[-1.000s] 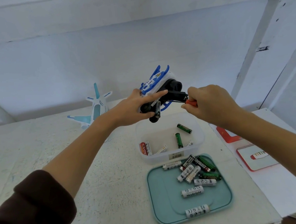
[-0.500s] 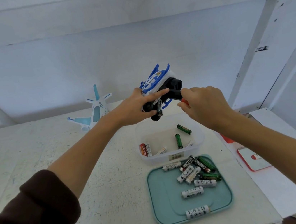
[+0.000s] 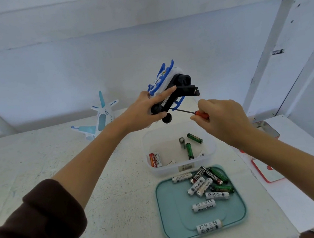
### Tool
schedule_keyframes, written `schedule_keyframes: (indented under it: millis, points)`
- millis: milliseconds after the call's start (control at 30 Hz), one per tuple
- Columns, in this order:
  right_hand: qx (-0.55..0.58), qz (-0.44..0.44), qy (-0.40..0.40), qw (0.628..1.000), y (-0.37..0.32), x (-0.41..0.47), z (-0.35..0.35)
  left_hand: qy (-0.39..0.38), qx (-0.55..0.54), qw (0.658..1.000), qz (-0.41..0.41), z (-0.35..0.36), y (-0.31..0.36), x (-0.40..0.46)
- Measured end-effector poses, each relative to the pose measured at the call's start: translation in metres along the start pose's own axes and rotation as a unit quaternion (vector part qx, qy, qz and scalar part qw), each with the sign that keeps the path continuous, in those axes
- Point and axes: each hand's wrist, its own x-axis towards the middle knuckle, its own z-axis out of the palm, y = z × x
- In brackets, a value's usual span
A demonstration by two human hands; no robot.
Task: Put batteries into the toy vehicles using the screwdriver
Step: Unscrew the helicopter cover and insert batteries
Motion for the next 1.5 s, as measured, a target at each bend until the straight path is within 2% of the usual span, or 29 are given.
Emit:
schedule_keyframes:
  millis: [167, 400, 633, 733, 967, 1233, 1500]
  points:
    - [0.035, 0.028, 0.057, 0.997, -0.008, -0.006, 0.007, 0.042, -0.067, 0.997, -0.013, 0.003, 0.000, -0.002]
    - [0.058, 0.042, 0.089, 0.993, -0.011, -0.007, 0.015, 0.076, -0.126, 0.989, -0.024, 0.006, 0.003, -0.005]
    - [0.067, 0.070, 0.117, 0.988, -0.007, 0.001, 0.005, 0.062, -0.181, 0.981, -0.034, 0.002, -0.001, -0.008]
    - [0.055, 0.080, 0.112, 0.989, -0.002, 0.012, 0.002, 0.045, -0.227, 0.973, -0.027, 0.001, 0.003, -0.011]
    - [0.031, 0.066, 0.087, 0.994, 0.010, 0.030, -0.005, 0.023, -0.242, 0.970, -0.023, 0.000, 0.007, -0.015]
    - [0.132, 0.158, 0.062, 0.977, 0.018, 0.040, -0.019, 0.021, -0.229, 0.973, -0.035, 0.000, 0.004, -0.017]
    - [0.115, 0.131, 0.028, 0.984, 0.017, 0.041, -0.023, 0.017, -0.239, 0.971, -0.026, -0.001, 0.006, -0.019]
